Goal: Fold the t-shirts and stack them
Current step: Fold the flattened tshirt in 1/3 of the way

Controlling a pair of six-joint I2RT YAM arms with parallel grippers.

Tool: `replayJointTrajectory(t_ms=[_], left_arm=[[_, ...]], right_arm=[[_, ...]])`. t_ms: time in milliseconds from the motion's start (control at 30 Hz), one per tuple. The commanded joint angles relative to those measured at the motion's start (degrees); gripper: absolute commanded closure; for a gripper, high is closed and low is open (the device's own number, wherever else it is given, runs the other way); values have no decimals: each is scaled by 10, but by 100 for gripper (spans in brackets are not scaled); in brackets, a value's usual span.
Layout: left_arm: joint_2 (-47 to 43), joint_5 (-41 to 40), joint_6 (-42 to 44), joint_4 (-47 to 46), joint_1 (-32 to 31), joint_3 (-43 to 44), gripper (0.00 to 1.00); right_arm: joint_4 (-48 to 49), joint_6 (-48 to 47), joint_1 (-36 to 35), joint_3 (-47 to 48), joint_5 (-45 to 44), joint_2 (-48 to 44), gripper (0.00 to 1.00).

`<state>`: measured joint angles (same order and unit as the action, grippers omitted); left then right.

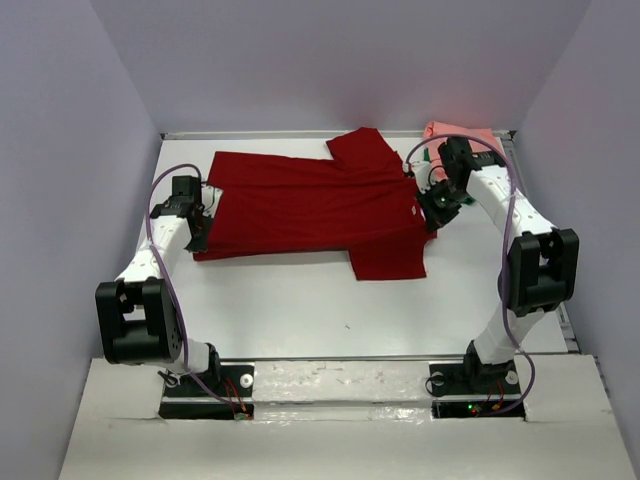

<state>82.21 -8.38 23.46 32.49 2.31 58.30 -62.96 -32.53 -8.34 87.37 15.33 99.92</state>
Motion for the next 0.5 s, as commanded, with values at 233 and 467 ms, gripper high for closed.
replayJointTrajectory(t_ms=[233,467], left_arm=[[1,-49,-14,-46,1,9,100],[27,-47,-17,-66,2,10,100]], right_arm=[[36,17,0,59,-13,38,100],[42,21,0,82,-19,66,100]])
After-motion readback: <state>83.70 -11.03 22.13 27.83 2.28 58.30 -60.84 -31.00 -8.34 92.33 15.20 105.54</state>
